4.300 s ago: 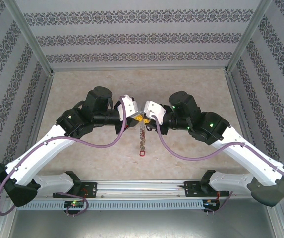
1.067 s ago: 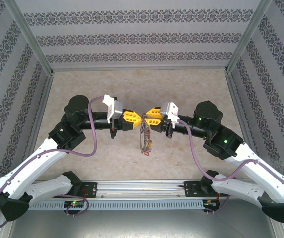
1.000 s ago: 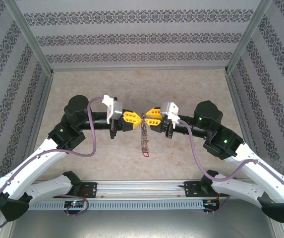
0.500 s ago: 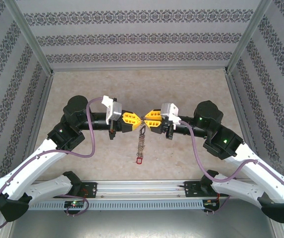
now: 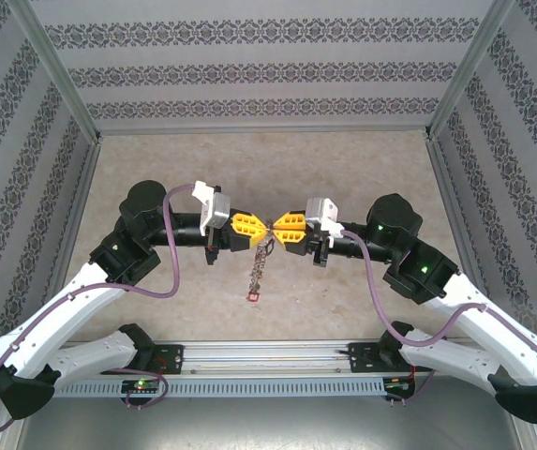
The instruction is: Put the keys on the keyring
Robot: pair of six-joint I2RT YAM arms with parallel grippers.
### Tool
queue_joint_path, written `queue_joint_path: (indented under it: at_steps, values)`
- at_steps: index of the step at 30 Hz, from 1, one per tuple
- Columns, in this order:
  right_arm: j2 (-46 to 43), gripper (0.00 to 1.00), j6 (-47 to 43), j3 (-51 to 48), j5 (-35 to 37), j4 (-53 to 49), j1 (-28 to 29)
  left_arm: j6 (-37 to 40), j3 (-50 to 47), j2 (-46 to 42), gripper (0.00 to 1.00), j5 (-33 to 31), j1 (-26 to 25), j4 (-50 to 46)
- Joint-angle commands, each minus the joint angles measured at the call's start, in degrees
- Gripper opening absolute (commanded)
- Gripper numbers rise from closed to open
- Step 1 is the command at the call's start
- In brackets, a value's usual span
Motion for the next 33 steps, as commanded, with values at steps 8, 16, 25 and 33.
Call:
queue_joint_path:
  at_steps: [8, 16, 25, 33]
  values:
    - [-1.6, 0.17, 2.4, -2.0, -3.6, 2.6, 0.1, -1.5, 2.1, -1.1, 0.0, 0.8, 0.9, 5.4]
    - [-1.3, 0.17, 3.2, -2.6, -4.3, 4.0, 0.1, -2.5, 1.9, -0.4, 0.0, 1.4, 0.9, 7.0]
    - [-0.1, 0.17, 4.4, -2.9, -4.7, 6.9, 0.1, -2.8, 1.9, -0.1, 0.0, 1.7, 0.9, 7.0]
    - [0.5, 0.15, 5.7, -3.2, -4.7, 10.2, 0.1, -3.0, 1.5, 0.1, 0.0, 2.3, 0.9, 7.1]
